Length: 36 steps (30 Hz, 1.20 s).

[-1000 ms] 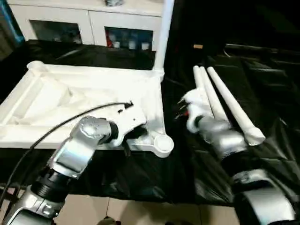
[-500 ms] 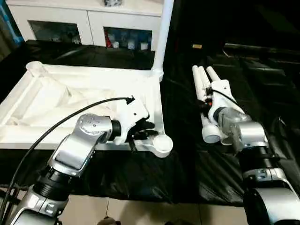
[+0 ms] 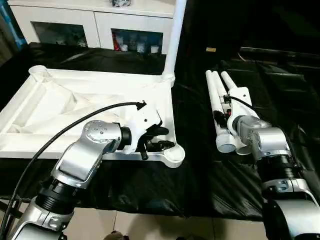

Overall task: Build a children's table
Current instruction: Pick table leg

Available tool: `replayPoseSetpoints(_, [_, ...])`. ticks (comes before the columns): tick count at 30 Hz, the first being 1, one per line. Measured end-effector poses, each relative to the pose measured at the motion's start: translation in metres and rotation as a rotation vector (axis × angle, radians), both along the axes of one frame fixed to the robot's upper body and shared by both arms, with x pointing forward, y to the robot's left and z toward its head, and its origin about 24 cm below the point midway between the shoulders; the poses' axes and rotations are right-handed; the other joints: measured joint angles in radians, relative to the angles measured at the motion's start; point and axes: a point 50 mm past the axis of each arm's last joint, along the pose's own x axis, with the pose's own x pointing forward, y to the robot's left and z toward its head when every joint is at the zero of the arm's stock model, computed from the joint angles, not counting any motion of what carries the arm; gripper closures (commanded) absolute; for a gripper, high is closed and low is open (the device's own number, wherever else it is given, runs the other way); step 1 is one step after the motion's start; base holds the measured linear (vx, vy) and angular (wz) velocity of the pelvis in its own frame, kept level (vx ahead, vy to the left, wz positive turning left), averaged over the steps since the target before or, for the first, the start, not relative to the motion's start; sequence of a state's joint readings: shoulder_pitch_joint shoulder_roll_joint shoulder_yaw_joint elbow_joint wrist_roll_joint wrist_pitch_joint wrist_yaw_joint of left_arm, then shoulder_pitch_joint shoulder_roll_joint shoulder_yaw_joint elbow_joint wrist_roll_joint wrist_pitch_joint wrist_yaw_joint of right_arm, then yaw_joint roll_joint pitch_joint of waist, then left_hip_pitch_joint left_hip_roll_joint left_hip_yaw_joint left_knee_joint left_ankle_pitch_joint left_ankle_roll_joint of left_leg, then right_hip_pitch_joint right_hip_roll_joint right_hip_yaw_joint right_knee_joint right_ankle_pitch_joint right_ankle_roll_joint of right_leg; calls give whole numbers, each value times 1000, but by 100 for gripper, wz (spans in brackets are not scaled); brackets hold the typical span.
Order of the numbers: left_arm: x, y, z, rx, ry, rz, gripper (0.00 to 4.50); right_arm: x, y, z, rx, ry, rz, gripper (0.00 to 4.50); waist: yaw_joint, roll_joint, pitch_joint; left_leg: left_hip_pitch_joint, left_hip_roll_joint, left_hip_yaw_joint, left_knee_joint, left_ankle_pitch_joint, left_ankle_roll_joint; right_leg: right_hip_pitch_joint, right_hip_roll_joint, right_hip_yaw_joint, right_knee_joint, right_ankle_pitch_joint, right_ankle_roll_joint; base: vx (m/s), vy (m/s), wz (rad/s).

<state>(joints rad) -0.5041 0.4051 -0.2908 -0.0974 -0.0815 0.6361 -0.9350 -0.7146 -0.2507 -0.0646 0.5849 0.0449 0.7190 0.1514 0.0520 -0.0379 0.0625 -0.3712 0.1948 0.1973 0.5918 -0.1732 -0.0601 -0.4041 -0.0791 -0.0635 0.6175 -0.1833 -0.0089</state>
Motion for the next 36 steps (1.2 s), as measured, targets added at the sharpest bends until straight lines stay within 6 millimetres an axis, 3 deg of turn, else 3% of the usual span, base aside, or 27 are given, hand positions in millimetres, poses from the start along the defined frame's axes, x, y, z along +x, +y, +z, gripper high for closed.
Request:
replayPoseSetpoints(8, [2, 0, 4, 3, -26, 6, 200, 1, 4, -6, 75, 114, 15, 139, 1, 0, 0, 0, 0, 0, 0, 0, 0, 0, 0, 0, 1, 0, 0, 0, 0, 0])
replayPoseSetpoints(9, [2, 1, 4, 3, -26, 6, 194, 2, 4, -6, 88, 126, 15, 174, 1, 0, 0, 0, 0, 0, 0, 0, 0, 0, 0, 0, 1, 0, 0, 0, 0, 0])
replayPoseSetpoints(12, [2, 1, 4, 2, -26, 6, 194, 2, 1, -9, 125, 170, 2, 181, 3, 0, 0, 0, 0, 0, 0, 0, -1, 0, 0, 0, 1, 0, 0, 0, 0, 0])
replayPoseSetpoints(14, [3, 1, 4, 3, -25, 7, 194, 2, -1, -11, 142, 202, -6, 219, 4, 0, 0, 0, 0, 0, 0, 0, -1, 0, 0, 0, 2, 0, 0, 0, 0, 0])
replayPoseSetpoints(24, [7, 0, 5, -6, -34, 24, 194, 4, -11, -12, 187, 231, -51, 260, 8, -1, -1, 1, 0, 0, 2, 2, -3, 0, 0, 0, 5, 0, 0, 0, 0, 0])
replayPoseSetpoints(30, [15, -7, 12, -92, -100, 102, 194, 3, -16, -11, 333, 80, -81, 262, 13, -1, 0, 1, 1, 0, 4, 2, -3, 0, 0, 0, 7, 0, 0, 0, 0, 0])
replayPoseSetpoints(36, [35, -19, 31, -257, -144, 256, 194, -1, -5, 15, 603, -189, 44, 263, 13, 0, 0, 1, 1, -1, 4, 2, -3, -1, 0, 0, 7, 0, 0, 0, 0, 0])
